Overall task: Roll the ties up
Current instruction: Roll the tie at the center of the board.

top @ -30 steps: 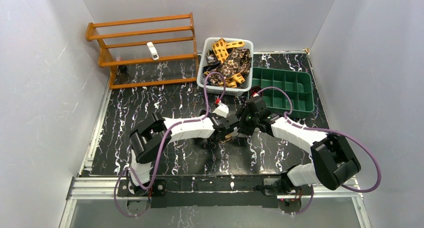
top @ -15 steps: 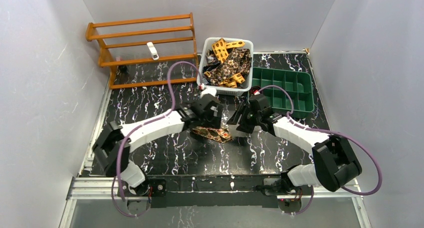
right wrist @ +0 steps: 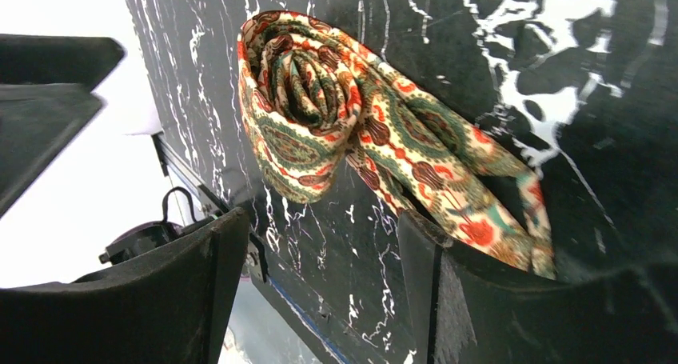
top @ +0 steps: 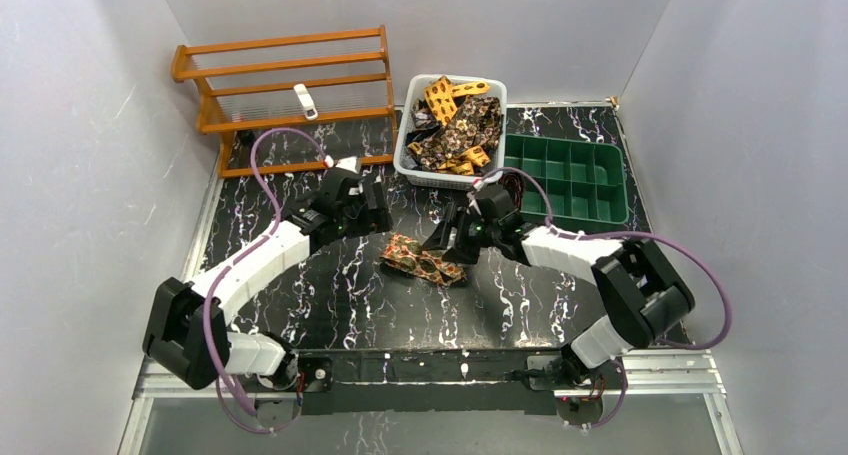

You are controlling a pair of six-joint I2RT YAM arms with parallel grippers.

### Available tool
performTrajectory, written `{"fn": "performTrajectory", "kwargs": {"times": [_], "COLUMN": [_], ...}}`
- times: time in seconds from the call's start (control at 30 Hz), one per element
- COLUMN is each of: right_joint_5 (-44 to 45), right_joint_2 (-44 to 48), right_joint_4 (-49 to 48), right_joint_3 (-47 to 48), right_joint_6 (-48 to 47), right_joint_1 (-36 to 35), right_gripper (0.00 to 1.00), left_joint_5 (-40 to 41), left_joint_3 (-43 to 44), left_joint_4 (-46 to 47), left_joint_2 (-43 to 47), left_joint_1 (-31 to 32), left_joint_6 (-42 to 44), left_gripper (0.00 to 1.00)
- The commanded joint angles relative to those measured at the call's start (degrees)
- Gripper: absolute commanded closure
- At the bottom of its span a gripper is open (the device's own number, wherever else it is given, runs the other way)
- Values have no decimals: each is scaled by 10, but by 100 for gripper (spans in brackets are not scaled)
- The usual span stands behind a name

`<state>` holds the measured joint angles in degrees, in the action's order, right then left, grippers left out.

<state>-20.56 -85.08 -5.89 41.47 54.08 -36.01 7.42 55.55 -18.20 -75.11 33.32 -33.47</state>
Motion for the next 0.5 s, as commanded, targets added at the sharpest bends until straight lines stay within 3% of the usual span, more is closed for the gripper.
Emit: {"fn": "performTrajectory", "kwargs": {"times": [0.0,0.23,0.47], "right_joint_5": [-14,-21,-8], "right_joint_2": [-46,-89,-117], "right_joint_4": [-43,-36,4], "right_joint_3": [48,76,90], "right_joint_6": [1,-22,-33], "right_joint_1": [-28,-38,-38], "right_gripper": [24,30,50], "left_joint_5": [-131,-198,-217], "left_joint_3": [-54,-113,-122], "left_joint_4": [51,133,144], "left_joint_2": [6,-30,-65], "left_joint_1": [-51,-87,-97], "left_joint_6": [-16,-36,-23], "left_gripper": [5,5,5]}}
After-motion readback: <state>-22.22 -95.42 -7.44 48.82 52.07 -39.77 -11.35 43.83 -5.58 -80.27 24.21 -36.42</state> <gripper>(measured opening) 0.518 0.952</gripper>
